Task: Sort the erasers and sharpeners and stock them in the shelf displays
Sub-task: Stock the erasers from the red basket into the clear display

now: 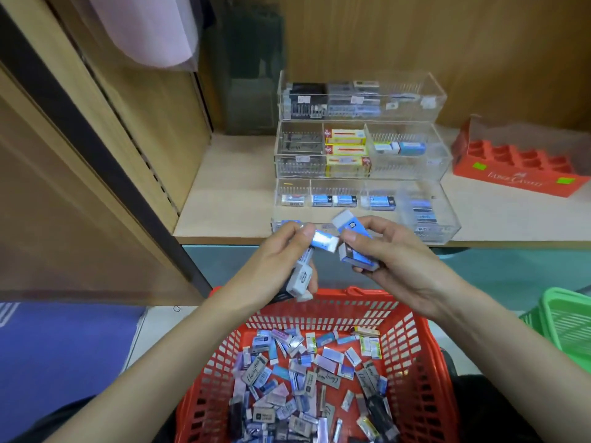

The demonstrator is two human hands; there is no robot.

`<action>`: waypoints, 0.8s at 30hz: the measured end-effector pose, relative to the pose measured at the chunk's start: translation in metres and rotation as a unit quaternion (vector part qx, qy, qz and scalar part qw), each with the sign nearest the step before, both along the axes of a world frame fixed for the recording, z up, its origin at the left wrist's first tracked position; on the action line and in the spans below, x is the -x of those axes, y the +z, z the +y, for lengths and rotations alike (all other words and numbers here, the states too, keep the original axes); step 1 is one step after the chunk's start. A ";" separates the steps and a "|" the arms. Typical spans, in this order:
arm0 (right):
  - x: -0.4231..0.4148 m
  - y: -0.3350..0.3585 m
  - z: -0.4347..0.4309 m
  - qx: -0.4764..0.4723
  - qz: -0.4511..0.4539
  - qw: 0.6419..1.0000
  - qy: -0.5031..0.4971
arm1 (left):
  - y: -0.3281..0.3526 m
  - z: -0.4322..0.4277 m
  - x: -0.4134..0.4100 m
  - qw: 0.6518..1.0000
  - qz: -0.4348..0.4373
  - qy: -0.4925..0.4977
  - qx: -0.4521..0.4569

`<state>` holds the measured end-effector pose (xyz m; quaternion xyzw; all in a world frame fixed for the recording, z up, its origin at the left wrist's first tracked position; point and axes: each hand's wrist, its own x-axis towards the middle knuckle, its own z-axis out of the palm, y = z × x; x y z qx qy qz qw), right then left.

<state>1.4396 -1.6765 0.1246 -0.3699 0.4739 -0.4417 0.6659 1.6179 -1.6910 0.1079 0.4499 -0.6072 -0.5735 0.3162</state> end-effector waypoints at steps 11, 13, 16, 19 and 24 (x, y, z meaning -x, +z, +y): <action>-0.004 -0.008 -0.022 -0.046 -0.051 0.989 -0.133 | -0.009 -0.024 0.009 0.997 -0.036 0.064 -0.012; -0.003 -0.005 -0.026 -0.055 -0.144 0.981 -0.114 | -0.006 -0.027 0.014 0.998 -0.009 0.064 -0.019; 0.002 -0.006 -0.029 -0.020 -0.122 0.989 -0.082 | -0.003 -0.034 0.018 0.997 -0.006 0.079 -0.019; 0.006 -0.009 -0.029 0.026 0.018 0.997 -0.074 | -0.002 -0.038 0.018 0.996 -0.017 0.091 -0.016; 0.012 -0.008 -0.036 0.048 0.117 0.985 -0.116 | 0.003 -0.042 0.017 0.996 -0.012 0.086 -0.030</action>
